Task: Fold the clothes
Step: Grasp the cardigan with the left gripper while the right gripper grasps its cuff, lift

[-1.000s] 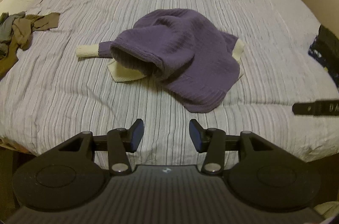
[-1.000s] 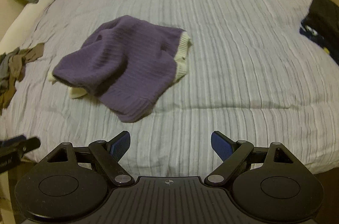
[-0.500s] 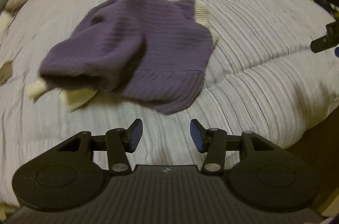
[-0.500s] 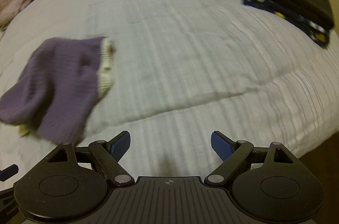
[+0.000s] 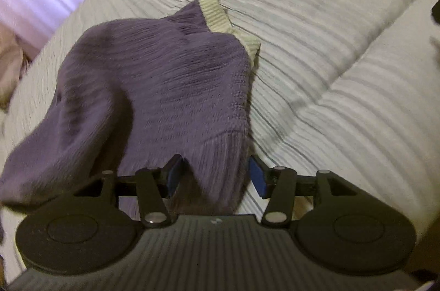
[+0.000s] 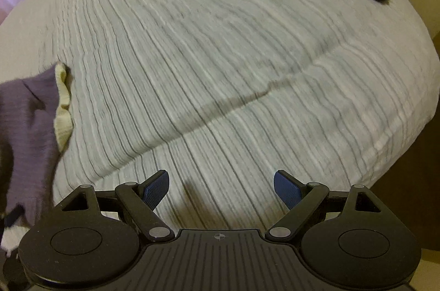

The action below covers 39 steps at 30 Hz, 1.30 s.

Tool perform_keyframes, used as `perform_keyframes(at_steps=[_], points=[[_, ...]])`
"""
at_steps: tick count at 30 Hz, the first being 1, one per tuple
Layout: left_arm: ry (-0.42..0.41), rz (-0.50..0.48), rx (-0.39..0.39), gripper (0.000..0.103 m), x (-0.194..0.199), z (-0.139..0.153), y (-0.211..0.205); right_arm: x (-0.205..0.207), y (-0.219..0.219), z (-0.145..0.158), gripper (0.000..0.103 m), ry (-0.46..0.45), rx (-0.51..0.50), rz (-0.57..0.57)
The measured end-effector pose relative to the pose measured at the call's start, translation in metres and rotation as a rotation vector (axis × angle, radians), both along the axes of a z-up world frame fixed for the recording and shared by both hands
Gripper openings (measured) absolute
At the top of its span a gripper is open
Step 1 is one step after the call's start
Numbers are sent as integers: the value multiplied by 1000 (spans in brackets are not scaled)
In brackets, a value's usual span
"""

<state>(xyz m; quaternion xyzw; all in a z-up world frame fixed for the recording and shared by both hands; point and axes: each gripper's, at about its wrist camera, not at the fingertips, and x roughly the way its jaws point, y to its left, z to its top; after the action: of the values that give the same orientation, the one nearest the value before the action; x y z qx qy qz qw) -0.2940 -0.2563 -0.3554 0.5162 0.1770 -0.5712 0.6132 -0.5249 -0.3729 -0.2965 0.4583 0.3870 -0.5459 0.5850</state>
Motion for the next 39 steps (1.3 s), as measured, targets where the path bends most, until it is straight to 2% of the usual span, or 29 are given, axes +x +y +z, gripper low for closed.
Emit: perform_keyframes(at_steps=[1, 2, 3, 4, 5, 7, 10, 13, 17, 21, 26, 30, 32, 33, 34, 35, 37, 38, 39], points=[[-13, -22, -13, 52, 0, -2, 0, 1, 1, -4, 86, 5, 8, 4], [-26, -45, -27, 49, 1, -4, 1, 2, 2, -8, 86, 9, 14, 5], [-38, -67, -40, 42, 1, -6, 1, 4, 2, -11, 86, 12, 21, 5], [-29, -74, -61, 26, 6, -2, 4, 7, 3, -13, 86, 12, 25, 7], [-7, -73, -84, 17, 12, 5, 7, 11, 3, -14, 86, 11, 25, 13], [66, -30, -137, 14, 37, 31, 16, 18, 3, -16, 86, 9, 24, 27], [168, 125, -233, 13, 96, 89, 30, 40, -2, -10, 86, -9, -29, 99], [251, 305, -334, 6, 175, 145, 45, 68, -11, -4, 86, -41, -106, 191], [270, 456, -421, 6, 262, 191, 63, 117, -21, 2, 86, -61, -219, 345], [221, 536, -446, 6, 320, 202, 67, 179, -21, 4, 86, -79, -339, 530], [249, 548, -436, 6, 361, 197, 50, 256, -3, -9, 86, -85, -473, 777], [257, 519, -421, 6, 375, 189, 44, 302, 11, -34, 86, 47, -588, 902], [264, 511, -414, 6, 379, 185, 44, 315, 10, -44, 86, 104, -633, 913], [270, 513, -410, 6, 382, 182, 45, 318, 3, -47, 79, 90, -628, 896], [276, 514, -406, 6, 386, 179, 44, 321, -4, -50, 64, 76, -622, 879], [281, 516, -403, 6, 388, 176, 47, 324, -11, -53, 59, 62, -616, 861], [291, 522, -397, 6, 391, 169, 52, 330, -22, -61, 56, 27, -591, 831], [296, 525, -394, 6, 393, 167, 53, 330, -28, -66, 50, 11, -566, 822], [295, 527, -400, 6, 394, 168, 54, 329, -32, -69, 19, -11, -547, 812]])
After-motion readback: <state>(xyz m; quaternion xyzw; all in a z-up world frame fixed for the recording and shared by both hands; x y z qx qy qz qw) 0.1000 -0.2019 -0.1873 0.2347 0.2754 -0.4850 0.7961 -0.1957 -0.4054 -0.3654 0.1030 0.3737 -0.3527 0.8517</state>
